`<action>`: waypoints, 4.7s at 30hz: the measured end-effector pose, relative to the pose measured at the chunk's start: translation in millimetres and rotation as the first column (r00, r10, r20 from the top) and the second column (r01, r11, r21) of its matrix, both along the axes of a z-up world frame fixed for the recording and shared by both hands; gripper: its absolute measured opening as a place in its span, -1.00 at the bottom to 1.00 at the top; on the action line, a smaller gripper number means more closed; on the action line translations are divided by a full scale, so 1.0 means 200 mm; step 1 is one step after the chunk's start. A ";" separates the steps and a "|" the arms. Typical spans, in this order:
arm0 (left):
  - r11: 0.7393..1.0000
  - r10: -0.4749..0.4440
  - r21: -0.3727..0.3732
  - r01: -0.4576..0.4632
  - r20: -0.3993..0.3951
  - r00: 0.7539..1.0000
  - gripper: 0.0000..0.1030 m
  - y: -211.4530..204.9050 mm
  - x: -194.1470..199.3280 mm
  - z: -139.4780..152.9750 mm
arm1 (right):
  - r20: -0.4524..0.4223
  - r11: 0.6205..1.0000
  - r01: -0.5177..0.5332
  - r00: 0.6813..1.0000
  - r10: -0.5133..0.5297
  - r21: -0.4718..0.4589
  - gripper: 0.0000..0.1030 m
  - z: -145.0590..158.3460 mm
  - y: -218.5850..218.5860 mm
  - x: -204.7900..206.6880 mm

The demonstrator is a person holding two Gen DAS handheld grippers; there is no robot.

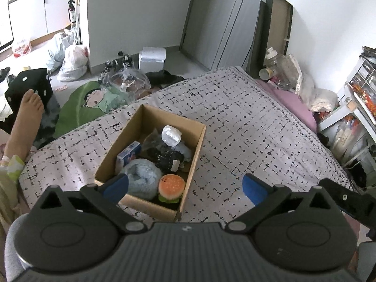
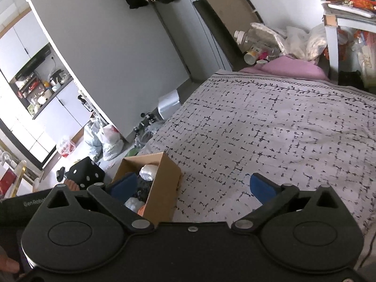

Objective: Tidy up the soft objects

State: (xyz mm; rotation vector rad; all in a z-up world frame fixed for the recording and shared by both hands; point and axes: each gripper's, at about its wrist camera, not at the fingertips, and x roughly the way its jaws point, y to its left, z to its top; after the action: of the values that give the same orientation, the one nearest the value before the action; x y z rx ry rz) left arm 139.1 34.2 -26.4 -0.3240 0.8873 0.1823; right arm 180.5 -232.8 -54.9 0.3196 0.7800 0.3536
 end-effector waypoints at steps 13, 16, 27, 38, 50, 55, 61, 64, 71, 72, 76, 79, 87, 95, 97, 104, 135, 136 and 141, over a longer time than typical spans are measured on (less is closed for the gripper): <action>1.000 -0.026 0.013 0.026 0.058 0.998 0.99 -0.01 -0.25 0.10 | 0.044 0.998 -0.002 0.999 0.005 -0.056 1.00 0.10 0.01 -0.23; 0.999 -0.033 0.017 0.032 0.069 0.997 0.99 -0.01 -0.30 0.12 | 0.043 0.999 -0.017 0.999 0.018 -0.035 1.00 0.13 0.00 -0.28; 0.996 -0.081 0.054 0.076 0.099 0.992 0.99 -0.04 -0.43 0.20 | 0.075 0.996 0.015 0.997 -0.008 -0.089 1.00 0.20 -0.01 -0.41; 0.988 -0.127 0.097 0.117 0.104 0.986 0.99 -0.05 -0.56 0.24 | 0.116 0.991 0.022 0.993 -0.007 -0.129 1.00 0.28 0.00 -0.58; 0.980 -0.175 0.115 0.161 0.131 0.976 0.99 -0.07 -0.65 0.27 | 0.165 0.981 0.006 0.986 0.027 -0.193 1.00 0.33 0.01 -0.69; 0.976 -0.195 0.122 0.179 0.130 0.972 0.99 -0.06 -0.68 0.26 | 0.150 0.981 -0.018 0.988 0.047 -0.192 1.00 0.31 0.02 -0.71; 0.975 -0.200 0.128 0.184 0.123 0.972 0.99 -0.06 -0.71 0.24 | 0.144 0.977 -0.011 0.989 0.042 -0.211 1.00 0.30 0.03 -0.72; 0.974 -0.200 0.135 0.184 0.119 0.973 0.99 -0.05 -0.72 0.23 | 0.140 0.977 -0.013 0.989 0.044 -0.213 1.00 0.29 0.03 -0.72; 0.971 -0.204 0.149 0.187 0.114 0.972 0.99 -0.06 -0.72 0.24 | 0.131 0.977 -0.020 0.990 0.049 -0.214 1.00 0.27 0.04 -0.72; 0.971 -0.204 0.151 0.186 0.112 0.972 0.99 -0.06 -0.72 0.24 | 0.129 0.976 -0.022 0.990 0.051 -0.217 1.00 0.27 0.04 -0.72; 0.971 -0.201 0.151 0.183 0.112 0.973 0.99 -0.06 -0.72 0.24 | 0.120 0.975 -0.030 0.991 0.057 -0.220 1.00 0.26 0.05 -0.71; 0.972 -0.199 0.147 0.181 0.112 0.974 0.99 -0.06 -0.71 0.24 | 0.121 0.975 -0.031 0.991 0.059 -0.221 1.00 0.26 0.05 -0.72; 0.973 -0.196 0.143 0.180 0.113 0.974 0.99 -0.05 -0.71 0.24 | 0.120 0.975 -0.031 0.991 0.059 -0.219 1.00 0.26 0.05 -0.72; 0.975 -0.189 0.137 0.174 0.112 0.975 0.99 -0.05 -0.71 0.24 | 0.112 0.978 -0.036 0.992 0.060 -0.205 1.00 0.25 0.04 -0.71; 0.975 -0.190 0.137 0.174 0.111 0.975 0.99 -0.05 -0.71 0.24 | 0.114 0.979 -0.035 0.992 0.059 -0.202 1.00 0.25 0.03 -0.71; 0.977 -0.184 0.132 0.169 0.111 0.977 0.99 -0.05 -0.71 0.24 | 0.112 0.978 -0.029 0.992 0.053 -0.208 1.00 0.25 0.03 -0.72; 0.978 -0.182 0.126 0.168 0.109 0.977 0.99 -0.05 -0.72 0.21 | 0.109 0.977 -0.020 0.993 0.044 -0.214 1.00 0.24 0.01 -0.71; 0.978 -0.182 0.126 0.169 0.109 0.977 0.99 -0.05 -0.72 0.21 | 0.107 0.977 -0.019 0.993 0.042 -0.214 1.00 0.24 0.01 -0.70; 0.977 -0.189 0.125 0.175 0.109 0.976 0.99 -0.05 -0.72 0.20 | 0.104 0.977 -0.018 0.994 0.041 -0.214 1.00 0.23 0.02 -0.70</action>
State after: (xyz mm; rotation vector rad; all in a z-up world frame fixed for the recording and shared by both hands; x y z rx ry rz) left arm -5.4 23.3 13.8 -0.1431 0.7789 0.0427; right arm 40.1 -229.6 -9.1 0.0865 0.7094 0.3097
